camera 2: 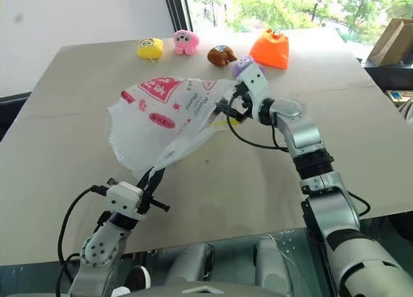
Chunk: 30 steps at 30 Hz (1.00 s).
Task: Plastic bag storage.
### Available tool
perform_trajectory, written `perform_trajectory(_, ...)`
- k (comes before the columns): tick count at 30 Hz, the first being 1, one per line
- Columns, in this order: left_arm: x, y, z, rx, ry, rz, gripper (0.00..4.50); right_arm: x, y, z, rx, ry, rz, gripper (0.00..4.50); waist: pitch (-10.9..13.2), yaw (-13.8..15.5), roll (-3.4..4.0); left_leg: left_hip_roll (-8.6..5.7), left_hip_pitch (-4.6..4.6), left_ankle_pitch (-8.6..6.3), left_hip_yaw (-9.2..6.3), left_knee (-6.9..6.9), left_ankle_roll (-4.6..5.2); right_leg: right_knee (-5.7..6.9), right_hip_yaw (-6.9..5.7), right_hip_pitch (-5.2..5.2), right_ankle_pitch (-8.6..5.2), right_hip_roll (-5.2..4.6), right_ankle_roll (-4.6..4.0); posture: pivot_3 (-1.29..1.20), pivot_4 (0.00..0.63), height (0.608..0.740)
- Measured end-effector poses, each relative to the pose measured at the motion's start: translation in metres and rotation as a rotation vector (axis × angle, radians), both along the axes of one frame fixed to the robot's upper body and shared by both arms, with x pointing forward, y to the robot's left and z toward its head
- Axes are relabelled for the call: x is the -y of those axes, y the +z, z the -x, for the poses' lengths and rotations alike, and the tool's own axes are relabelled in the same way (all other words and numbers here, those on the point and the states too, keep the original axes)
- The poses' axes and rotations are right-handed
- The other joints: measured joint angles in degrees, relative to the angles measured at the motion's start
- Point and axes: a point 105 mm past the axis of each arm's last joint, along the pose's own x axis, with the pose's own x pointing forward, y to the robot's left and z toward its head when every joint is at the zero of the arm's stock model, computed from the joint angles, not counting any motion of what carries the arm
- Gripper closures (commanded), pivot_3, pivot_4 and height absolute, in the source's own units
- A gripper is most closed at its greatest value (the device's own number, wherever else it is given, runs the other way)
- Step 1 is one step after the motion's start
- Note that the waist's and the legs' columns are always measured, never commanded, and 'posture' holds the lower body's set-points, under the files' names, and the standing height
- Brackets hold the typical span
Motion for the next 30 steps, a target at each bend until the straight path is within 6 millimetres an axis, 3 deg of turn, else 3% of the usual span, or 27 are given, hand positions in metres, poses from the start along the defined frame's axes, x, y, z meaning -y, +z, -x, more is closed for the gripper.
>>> perform_trajectory(5, -0.001, 0.000, 0.000, -0.003, 0.001, -0.001, 4.50, 0.025, -0.018, 0.060, -0.126, 0.266, 0.037, 0.08, 0.0, -0.2, 0.02, 0.04, -0.06, 0.00, -0.14, 0.01, 0.01, 0.01, -0.16, -0.02, 0.00, 0.03, 0.00, 0.00, 0.150, 0.740)
perform_trajectory(8, 0.001, 0.000, -0.001, -0.001, -0.004, -0.001, 4.50, 0.030, -0.008, 0.082, -0.154, 0.352, -0.033, 0.08, 0.0, -0.7, 0.02, 0.11, 0.13, -0.01, -0.09, 0.00, 0.02, 0.18, -0.10, 0.03, 0.00, 0.11, 0.01, 0.00, 0.150, 0.740)
perform_trajectory(10, 0.002, 0.002, -0.002, 0.004, -0.009, -0.001, 4.50, 0.033, 0.003, 0.079, -0.111, 0.314, -0.071, 0.08, 0.0, -0.6, 0.02, 0.13, 0.25, 0.00, -0.09, 0.01, 0.02, 0.28, -0.09, 0.10, -0.01, 0.16, 0.01, 0.00, 0.150, 0.740)
perform_trajectory(12, 0.002, 0.001, -0.002, 0.001, -0.015, -0.004, 4.50, 0.039, 0.005, 0.059, -0.053, 0.177, -0.073, 0.08, 0.0, -0.6, 0.00, 0.14, 0.39, 0.00, -0.08, 0.06, 0.03, 0.27, -0.09, 0.22, -0.01, 0.19, 0.01, 0.00, 0.150, 0.740)
perform_trajectory(14, 0.004, 0.001, -0.002, 0.000, -0.026, -0.007, 4.50, 0.058, -0.011, 0.032, -0.052, -0.017, -0.024, 0.08, 0.0, -0.4, -0.02, 0.12, 0.39, 0.01, -0.09, 0.14, 0.02, 0.27, -0.09, 0.29, -0.01, 0.18, 0.01, 0.00, 0.150, 0.740)
perform_trajectory(17, 0.004, 0.000, -0.002, -0.005, -0.034, -0.012, 4.50, 0.066, -0.032, 0.019, -0.084, -0.114, 0.022, 0.08, 0.0, -0.4, -0.01, 0.11, 0.36, 0.02, -0.10, 0.14, 0.02, 0.27, -0.06, 0.28, 0.00, 0.17, 0.01, 0.00, 0.150, 0.740)
perform_trajectory(21, 0.005, 0.001, -0.003, -0.003, -0.039, -0.015, 4.50, 0.049, -0.044, 0.036, -0.059, 0.032, 0.074, 0.08, 0.0, -0.5, 0.00, 0.12, 0.30, 0.01, -0.09, 0.04, 0.02, 0.20, -0.05, 0.20, -0.01, 0.16, 0.00, 0.00, 0.150, 0.740)
perform_trajectory(24, 0.004, 0.002, -0.004, -0.004, -0.041, -0.016, 4.50, 0.024, -0.047, 0.052, 0.021, 0.177, 0.157, 0.08, 0.0, -0.6, -0.01, 0.12, 0.28, 0.01, -0.08, 0.02, 0.01, 0.13, -0.04, 0.18, -0.01, 0.15, 0.01, 0.00, 0.150, 0.740)
perform_trajectory(30, 0.004, -0.001, -0.006, -0.013, -0.041, -0.013, 4.50, -0.005, -0.053, 0.043, 0.093, 0.213, 0.211, 0.08, 0.0, -0.5, -0.01, 0.11, 0.32, 0.01, -0.10, 0.04, 0.01, 0.23, -0.07, 0.19, 0.00, 0.16, 0.01, 0.00, 0.150, 0.740)
